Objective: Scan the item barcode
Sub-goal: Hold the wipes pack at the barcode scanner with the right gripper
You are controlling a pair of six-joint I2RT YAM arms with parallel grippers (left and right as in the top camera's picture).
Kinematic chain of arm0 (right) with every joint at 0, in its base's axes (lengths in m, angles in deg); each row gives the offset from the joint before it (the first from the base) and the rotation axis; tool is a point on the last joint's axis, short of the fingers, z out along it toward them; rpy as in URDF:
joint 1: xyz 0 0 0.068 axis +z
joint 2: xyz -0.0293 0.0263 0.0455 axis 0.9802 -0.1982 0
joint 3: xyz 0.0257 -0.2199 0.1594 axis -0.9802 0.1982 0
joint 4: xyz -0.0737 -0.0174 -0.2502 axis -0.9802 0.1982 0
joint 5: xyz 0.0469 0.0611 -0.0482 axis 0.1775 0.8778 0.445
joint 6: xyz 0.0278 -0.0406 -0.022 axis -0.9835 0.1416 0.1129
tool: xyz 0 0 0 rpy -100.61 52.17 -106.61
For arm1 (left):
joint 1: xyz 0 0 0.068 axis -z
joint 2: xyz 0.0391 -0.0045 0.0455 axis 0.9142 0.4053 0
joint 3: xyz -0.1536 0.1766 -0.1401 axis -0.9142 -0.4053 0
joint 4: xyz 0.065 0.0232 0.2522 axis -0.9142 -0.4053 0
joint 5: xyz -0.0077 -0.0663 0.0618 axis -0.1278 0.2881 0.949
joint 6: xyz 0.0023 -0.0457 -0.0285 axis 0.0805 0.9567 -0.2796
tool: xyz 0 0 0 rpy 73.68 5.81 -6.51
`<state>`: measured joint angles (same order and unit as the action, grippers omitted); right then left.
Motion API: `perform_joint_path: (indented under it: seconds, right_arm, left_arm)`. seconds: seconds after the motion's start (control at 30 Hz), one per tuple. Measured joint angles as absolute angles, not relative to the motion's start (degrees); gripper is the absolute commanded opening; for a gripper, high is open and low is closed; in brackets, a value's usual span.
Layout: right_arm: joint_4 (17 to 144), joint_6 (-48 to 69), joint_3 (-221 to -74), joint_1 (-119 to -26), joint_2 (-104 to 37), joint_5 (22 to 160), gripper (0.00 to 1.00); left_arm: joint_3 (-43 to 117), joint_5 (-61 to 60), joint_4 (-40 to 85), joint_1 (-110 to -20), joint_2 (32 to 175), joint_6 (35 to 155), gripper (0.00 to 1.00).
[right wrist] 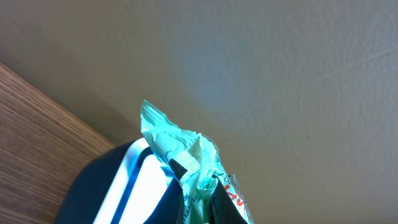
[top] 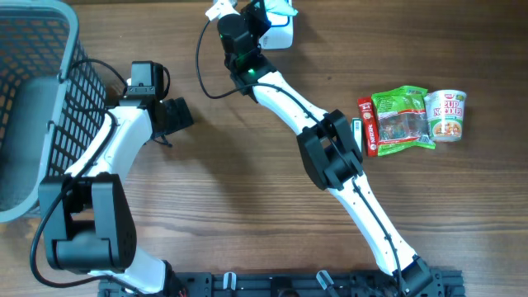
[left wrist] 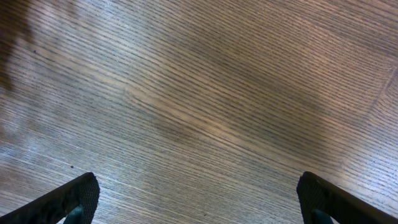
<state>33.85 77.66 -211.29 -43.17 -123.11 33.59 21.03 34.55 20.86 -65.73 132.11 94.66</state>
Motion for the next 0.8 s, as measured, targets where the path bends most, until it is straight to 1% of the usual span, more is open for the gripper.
perform_joint_path:
  seconds: [0.27,0.6,0.8]
  right_arm:
    - [33.2,76.4,-211.3,-42.9,-123.1,32.3,0.05]
    - [32.9,63.5,-211.3,-42.6,-123.1,24.3,0.04]
    - [33.0,61.2,-211.3,-41.8,-123.1,22.4,0.04]
  left_arm:
    - [21.0,34.6,20.9,-65.7,132.1,94.7,1.00]
    - [21.0,34.6,20.9,-65.7,132.1,94.7,1.00]
    - [21.0,34.6,20.9,-65.7,132.1,94.7,1.00]
